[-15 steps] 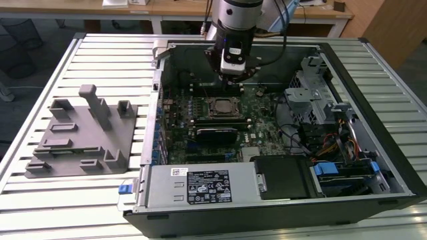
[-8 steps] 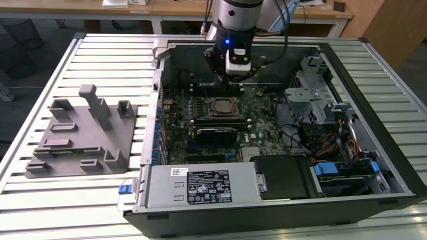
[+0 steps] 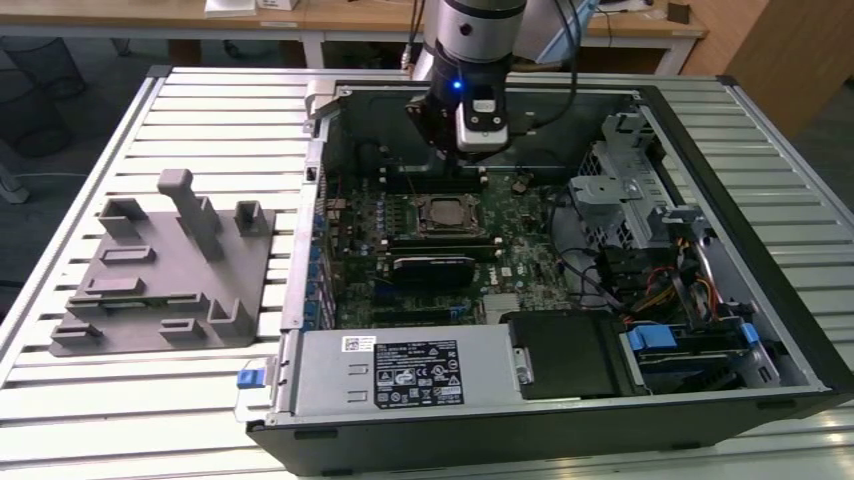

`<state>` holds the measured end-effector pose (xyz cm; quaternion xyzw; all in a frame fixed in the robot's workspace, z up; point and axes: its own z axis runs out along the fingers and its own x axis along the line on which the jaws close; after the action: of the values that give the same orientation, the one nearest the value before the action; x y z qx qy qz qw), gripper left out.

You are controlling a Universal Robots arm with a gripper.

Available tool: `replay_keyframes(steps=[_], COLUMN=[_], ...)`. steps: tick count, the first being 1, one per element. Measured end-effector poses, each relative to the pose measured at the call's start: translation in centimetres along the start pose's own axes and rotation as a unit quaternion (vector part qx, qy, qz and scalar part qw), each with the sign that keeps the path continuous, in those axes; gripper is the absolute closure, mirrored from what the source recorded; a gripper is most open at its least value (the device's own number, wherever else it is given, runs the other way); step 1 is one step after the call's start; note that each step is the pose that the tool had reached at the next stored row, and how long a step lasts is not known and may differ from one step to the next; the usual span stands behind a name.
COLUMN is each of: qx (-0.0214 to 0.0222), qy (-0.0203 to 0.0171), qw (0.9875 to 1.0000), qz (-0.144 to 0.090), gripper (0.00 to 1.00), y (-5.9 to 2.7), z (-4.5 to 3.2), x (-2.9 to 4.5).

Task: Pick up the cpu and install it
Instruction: 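Install the first cpu locking lever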

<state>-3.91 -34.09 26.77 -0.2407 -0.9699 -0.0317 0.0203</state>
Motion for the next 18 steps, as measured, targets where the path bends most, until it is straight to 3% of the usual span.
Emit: replay_keyframes(steps=[6, 10, 12, 15, 18], qx=[-0.0064, -0.0048, -0.0004, 0.0126, 0.0141], qy=[-0.0149, -0.0135, -0.0143, -0.0189, -0.0181], qw=[0.9996, 0.9982, 0.9972, 0.9959, 0.9932], qz=[-0.024, -0.058, -0.073, -0.088, -0.114], gripper=[0.89, 0.89, 0.89, 0.89, 0.89], y=[-0.01, -0.02, -0.02, -0.02, -0.03], z=[0.06, 0.15, 0.18, 0.19, 0.28], x=[0.00, -0.01, -0.01, -0.01, -0.01])
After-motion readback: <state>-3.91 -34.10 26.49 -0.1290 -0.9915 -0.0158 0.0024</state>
